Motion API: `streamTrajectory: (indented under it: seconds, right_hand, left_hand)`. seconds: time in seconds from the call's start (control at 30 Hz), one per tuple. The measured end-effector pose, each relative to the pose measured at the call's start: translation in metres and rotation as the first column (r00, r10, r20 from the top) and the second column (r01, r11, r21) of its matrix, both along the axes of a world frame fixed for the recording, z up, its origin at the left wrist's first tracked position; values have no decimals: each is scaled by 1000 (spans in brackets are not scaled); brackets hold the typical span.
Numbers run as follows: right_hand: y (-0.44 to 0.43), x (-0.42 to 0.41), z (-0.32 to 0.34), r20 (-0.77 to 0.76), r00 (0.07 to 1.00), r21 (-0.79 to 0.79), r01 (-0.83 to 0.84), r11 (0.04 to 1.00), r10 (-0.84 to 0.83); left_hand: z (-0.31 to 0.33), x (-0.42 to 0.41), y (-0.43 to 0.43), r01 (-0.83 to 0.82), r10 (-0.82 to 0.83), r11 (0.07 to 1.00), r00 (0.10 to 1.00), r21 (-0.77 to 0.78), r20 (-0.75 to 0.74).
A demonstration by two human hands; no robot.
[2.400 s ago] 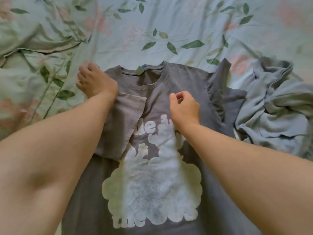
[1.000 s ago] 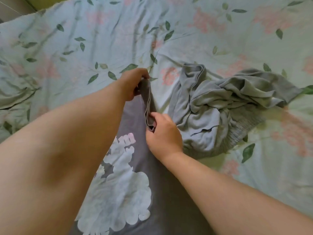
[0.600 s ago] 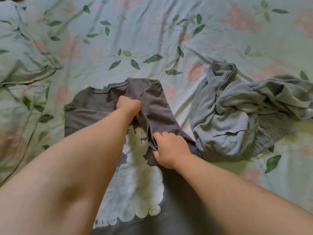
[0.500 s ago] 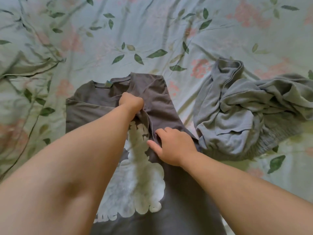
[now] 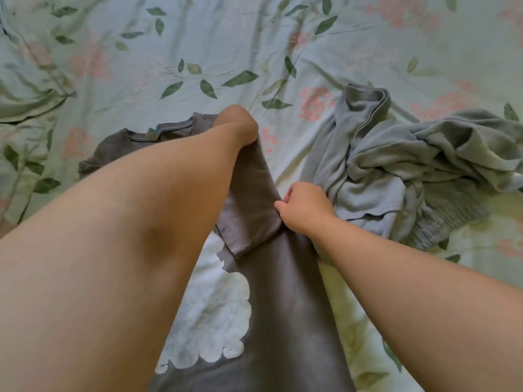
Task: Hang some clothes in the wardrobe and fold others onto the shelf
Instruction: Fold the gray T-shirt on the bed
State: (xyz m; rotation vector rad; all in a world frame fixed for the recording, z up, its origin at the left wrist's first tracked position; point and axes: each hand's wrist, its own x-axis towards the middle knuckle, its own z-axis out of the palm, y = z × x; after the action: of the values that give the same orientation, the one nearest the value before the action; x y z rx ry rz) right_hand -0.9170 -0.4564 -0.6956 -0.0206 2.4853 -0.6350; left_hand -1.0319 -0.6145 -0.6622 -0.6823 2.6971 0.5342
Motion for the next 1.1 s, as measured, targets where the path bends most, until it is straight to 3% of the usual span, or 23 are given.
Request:
streamTrajectory:
  seconds: [0.23, 0.37, 0.53, 0.57, 0.67, 0.7, 0.8, 0.87, 0.97, 1.1]
  right_hand:
    - [0, -16, -26, 57, 998, -31, -31, 999, 32]
    - [-3, -16, -22, 77, 995, 25, -66, 997, 64]
    - [-15, -45, 31, 275, 944, 31, -201, 979, 185]
    - [-22, -58, 40, 255, 954, 2, -162, 987, 156]
    - [-50, -96, 51, -96, 991, 52, -89, 995, 93]
    - [-62, -104, 50, -145, 986, 38, -75, 996, 80]
    - [-97, -118, 31, -95, 994, -106, 52, 993, -62]
    - [-110, -122, 15, -90, 966, -152, 226, 962, -241]
    - [-118, -127, 4, -81, 907, -181, 393, 901, -412]
    - [-115, -137, -1, 14, 900, -249, 425, 870, -435]
  left_hand:
    - [-35, -3, -3, -79, 85, 995, 993, 68, -83]
    - [-33, 9, -13, -167, 203, 973, 950, 161, -239]
    - [-3, 47, -93, -296, 247, 954, 867, -47, -432]
    - [2, 57, -117, -355, 286, 931, 853, -83, -436]
    - [13, 88, -188, -517, 435, 846, 810, -129, -392]
    - [14, 96, -209, -552, 479, 820, 806, -149, -349]
    - [-2, 119, -266, -600, 584, 763, 800, -242, -138]
    - [-14, 134, -283, -651, 652, 741, 756, -164, -51]
    - [-21, 147, -293, -679, 678, 734, 733, 2, -57]
    - [-37, 145, -315, -734, 835, 528, 539, 427, -106]
